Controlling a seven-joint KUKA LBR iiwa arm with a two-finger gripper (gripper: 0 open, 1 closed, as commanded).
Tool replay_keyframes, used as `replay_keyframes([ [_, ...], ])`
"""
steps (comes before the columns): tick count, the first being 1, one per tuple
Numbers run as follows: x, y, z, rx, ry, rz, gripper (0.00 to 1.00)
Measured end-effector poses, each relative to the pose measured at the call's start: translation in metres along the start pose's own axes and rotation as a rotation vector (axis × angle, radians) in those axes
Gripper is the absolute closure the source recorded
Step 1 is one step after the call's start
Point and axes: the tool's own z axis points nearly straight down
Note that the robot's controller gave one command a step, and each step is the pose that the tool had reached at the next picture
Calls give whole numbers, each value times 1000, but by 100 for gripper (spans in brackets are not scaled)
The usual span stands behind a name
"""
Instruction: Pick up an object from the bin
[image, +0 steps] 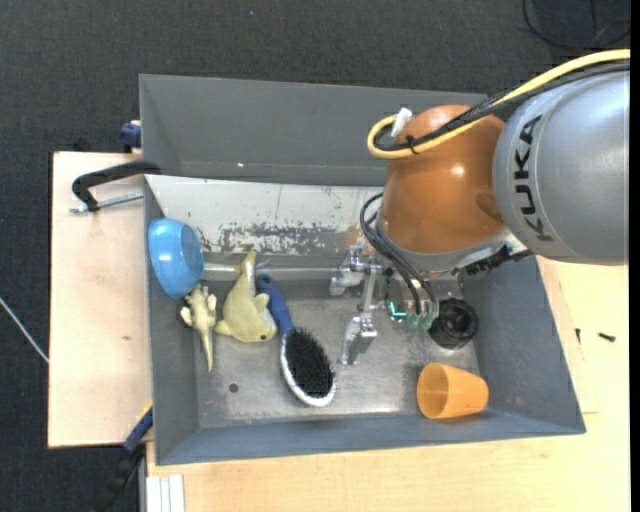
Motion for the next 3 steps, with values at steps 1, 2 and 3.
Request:
replay_keyframes([
  [1, -56, 60, 126, 5, -9, 89, 0],
  [2, 16, 36, 101, -2, -5, 422, 0],
  [3, -34, 44, 98, -5, -10, 630, 0],
])
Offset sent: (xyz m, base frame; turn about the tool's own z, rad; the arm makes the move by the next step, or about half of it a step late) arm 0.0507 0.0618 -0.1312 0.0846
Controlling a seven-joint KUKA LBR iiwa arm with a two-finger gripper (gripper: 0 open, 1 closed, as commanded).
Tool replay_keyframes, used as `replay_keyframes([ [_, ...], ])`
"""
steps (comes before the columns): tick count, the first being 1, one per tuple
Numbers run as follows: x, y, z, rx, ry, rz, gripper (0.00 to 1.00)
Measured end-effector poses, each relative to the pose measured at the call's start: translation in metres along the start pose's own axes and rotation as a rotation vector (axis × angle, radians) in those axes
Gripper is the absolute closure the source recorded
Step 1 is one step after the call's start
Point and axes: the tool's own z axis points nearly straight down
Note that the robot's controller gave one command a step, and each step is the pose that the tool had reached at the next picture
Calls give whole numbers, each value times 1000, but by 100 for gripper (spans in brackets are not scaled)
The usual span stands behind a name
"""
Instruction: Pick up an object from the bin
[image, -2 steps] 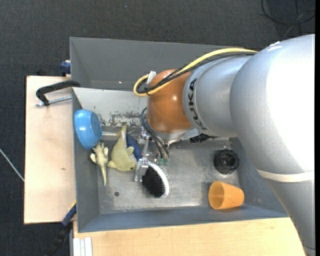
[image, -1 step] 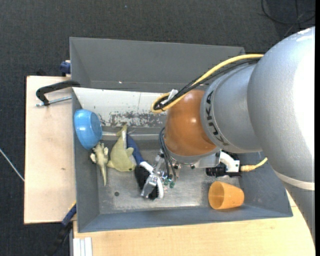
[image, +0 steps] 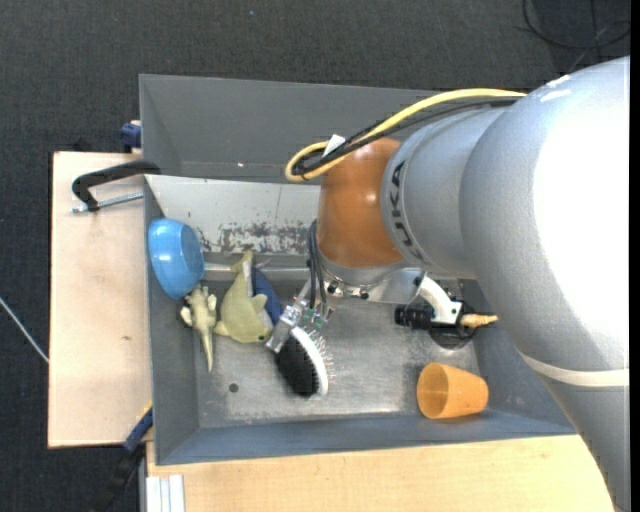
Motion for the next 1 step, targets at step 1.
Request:
replay_keyframes([
  [1, 25, -26, 29, -9, -1, 377, 0],
])
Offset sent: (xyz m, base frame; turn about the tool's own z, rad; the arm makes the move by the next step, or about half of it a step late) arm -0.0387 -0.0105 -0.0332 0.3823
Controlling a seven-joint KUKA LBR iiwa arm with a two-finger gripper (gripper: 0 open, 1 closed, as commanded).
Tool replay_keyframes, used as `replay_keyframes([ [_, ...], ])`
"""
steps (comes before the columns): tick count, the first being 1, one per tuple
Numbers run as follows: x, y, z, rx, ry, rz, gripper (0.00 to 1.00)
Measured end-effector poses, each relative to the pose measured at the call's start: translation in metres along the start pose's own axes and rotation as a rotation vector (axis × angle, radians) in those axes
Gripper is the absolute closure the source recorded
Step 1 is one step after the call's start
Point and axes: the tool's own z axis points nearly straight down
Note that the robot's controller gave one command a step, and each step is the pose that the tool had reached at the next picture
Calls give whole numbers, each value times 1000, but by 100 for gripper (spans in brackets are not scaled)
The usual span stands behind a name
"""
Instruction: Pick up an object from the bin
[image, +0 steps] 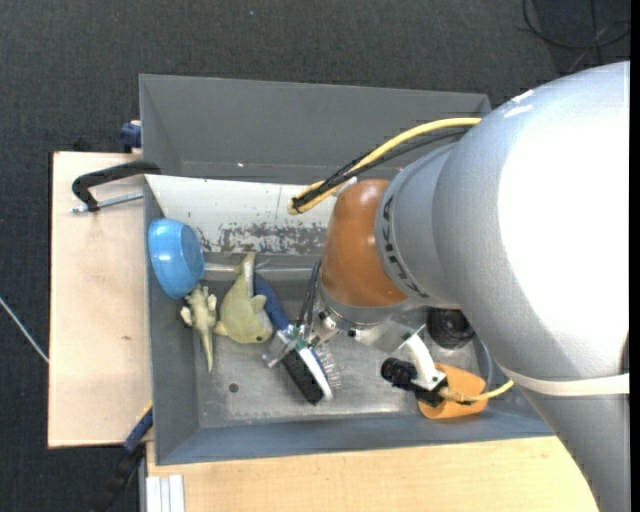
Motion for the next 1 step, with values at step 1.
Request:
replay_keyframes([
  [1, 1, 2, -2, 6, -1, -4, 0],
])
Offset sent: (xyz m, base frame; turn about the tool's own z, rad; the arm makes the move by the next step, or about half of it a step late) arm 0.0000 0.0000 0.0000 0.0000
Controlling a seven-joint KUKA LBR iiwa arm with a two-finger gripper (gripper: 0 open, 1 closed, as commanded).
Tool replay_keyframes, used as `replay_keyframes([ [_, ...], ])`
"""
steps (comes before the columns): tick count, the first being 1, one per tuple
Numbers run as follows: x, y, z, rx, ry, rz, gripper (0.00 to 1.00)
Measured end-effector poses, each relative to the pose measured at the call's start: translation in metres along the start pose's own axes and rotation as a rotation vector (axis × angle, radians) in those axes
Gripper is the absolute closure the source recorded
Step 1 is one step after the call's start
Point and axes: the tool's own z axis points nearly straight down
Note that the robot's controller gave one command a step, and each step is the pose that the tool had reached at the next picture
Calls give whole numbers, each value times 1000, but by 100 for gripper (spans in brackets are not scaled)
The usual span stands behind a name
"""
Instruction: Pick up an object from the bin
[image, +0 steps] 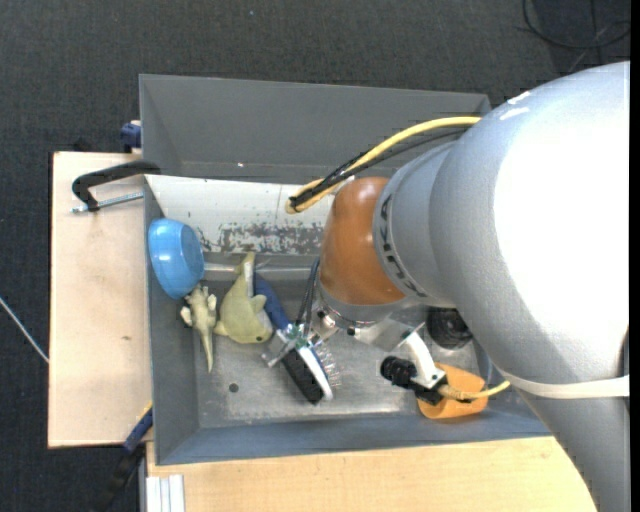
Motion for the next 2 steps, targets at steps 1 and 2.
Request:
replay_keyframes([
  [1, -1, 1, 0, -2, -1, 0, 100],
  [2, -1, 3, -75, -1, -2, -2, 100],
])
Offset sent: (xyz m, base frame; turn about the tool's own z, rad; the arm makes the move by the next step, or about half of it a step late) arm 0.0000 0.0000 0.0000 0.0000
